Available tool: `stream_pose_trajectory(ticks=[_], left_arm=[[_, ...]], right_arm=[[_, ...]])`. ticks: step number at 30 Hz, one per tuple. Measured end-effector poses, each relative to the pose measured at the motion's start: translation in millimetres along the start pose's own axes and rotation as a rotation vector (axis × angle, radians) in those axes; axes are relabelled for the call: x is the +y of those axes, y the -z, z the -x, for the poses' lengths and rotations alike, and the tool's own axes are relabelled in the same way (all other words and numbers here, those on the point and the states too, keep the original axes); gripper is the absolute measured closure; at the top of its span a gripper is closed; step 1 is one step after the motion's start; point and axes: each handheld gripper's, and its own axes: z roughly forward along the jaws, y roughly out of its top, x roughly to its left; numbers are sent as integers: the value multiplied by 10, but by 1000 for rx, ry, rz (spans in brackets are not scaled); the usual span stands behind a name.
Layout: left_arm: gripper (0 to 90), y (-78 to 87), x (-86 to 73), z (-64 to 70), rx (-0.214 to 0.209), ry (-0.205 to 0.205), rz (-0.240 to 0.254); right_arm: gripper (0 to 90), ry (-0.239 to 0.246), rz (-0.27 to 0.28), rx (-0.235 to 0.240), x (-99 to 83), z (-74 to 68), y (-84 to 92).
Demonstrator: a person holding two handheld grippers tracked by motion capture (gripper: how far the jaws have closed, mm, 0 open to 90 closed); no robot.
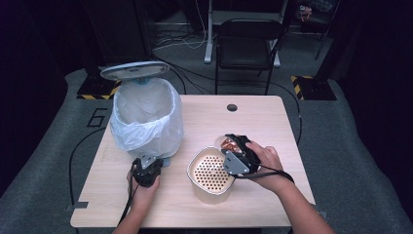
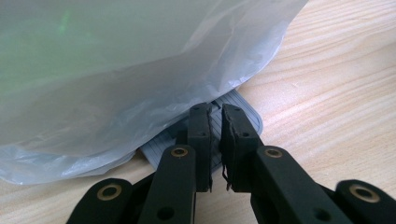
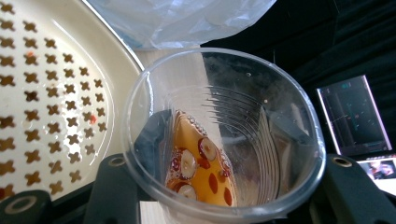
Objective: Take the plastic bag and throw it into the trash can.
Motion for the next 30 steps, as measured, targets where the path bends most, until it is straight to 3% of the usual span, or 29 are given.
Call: stream_pose_trajectory(ticks=[1, 2, 9, 10, 12, 14, 15, 18, 20, 21, 23, 24, 25, 26, 28, 29, 30], left_arm=[[824, 0, 0, 0, 0, 0, 0], [825, 0, 0, 0, 0, 0, 0], [825, 7, 3, -3, -3, -4, -10], [825, 6, 3, -3, -3, -5, -9], [824, 6, 3, -3, -3, -4, -10], [824, 10, 7, -16, -4, -23, -14], [824, 8, 3, -2, -2, -4, -11], [824, 2, 0, 0, 2, -2, -2], [825, 2, 0, 0, 1, -1, -1], [824, 2, 0, 0, 1, 0, -1], [824, 2, 0, -1, 1, 1, -1], [824, 2, 1, 0, 0, 2, -1], [824, 6, 9, -29, 0, -44, -6], [824, 5, 8, -27, 0, -41, -4], [824, 1, 1, -3, -2, -3, -1], [824, 0, 0, -1, 0, 1, 1], [824, 0, 0, -1, 0, 1, 1]], right_arm=[[458, 35, -14, -8, 20, -13, 22], [458, 35, -14, -8, 20, -13, 22], [468, 163, -65, -40, 62, -99, 54], [472, 229, -81, -42, 74, -112, 43], [474, 252, -90, -42, 80, -127, 37], [477, 312, -112, -41, 97, -161, 21], [479, 334, -120, -37, 107, -179, 10], [483, 420, -155, -30, 147, -249, -32], [484, 436, -158, -25, 159, -257, -40], [486, 488, -168, -31, 181, -271, -62], [486, 495, -171, -39, 179, -293, -67], [487, 537, -179, -44, 187, -298, -76], [488, 601, -189, -60, 201, -332, -79], [488, 601, -189, -60, 201, -332, -79], [489, 652, -193, -59, 220, -351, -80], [489, 773, -194, -99, 242, -373, -66], [489, 805, -186, -107, 259, -391, -57]])
